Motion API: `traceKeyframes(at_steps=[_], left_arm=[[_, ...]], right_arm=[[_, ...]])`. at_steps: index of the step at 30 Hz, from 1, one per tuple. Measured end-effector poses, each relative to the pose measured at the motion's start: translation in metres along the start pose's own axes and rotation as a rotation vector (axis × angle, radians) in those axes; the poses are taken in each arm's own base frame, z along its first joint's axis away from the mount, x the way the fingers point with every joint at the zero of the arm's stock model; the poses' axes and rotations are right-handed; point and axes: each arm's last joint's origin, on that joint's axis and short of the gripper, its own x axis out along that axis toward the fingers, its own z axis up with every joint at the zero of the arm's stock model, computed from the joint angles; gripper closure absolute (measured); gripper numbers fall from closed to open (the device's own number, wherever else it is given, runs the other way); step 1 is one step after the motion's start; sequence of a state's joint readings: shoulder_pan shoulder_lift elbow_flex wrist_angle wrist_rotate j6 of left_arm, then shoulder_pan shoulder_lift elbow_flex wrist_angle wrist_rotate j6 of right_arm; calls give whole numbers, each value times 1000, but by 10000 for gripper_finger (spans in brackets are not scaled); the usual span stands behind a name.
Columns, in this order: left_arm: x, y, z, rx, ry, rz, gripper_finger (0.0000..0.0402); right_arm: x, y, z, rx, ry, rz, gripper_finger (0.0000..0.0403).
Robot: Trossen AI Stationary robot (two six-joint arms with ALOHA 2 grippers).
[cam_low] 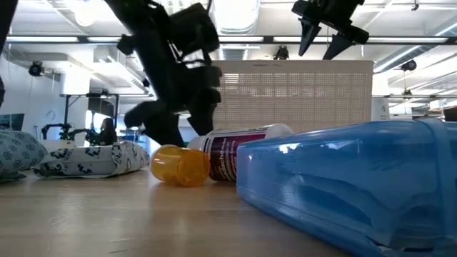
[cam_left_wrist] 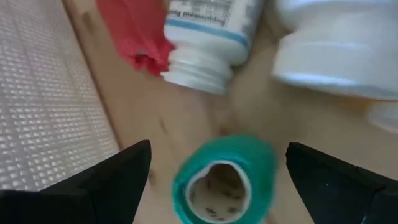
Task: Pick & place medical supplies in basket/bin
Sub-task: Put the green bandage into the bin
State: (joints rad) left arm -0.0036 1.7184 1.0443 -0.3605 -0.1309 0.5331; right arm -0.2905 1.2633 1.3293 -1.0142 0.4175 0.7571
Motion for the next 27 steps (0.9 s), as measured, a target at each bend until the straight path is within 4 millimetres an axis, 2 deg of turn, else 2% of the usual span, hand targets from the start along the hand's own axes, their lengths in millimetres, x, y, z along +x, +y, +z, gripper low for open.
traceKeyframes(at_steps=[5,8,20,23,27], left_arm=[[-1,8,-1,4,95,-36,54],[-3,10,1,0,111,-47,71],[-4,8,-1,-40,124,-83,238],[-17,8,-1,-89,198,-124,259],[-56,13,6,-195,309,-153,267]], right_arm=[[1,0,-1,0,3,-3,74],[1,0,-1,-1,5,-5,74],[2,-1,-2,-4,8,-9,74],[3,-1,-2,-4,8,-9,74],[3,-1,-2,-4,7,-9,74]])
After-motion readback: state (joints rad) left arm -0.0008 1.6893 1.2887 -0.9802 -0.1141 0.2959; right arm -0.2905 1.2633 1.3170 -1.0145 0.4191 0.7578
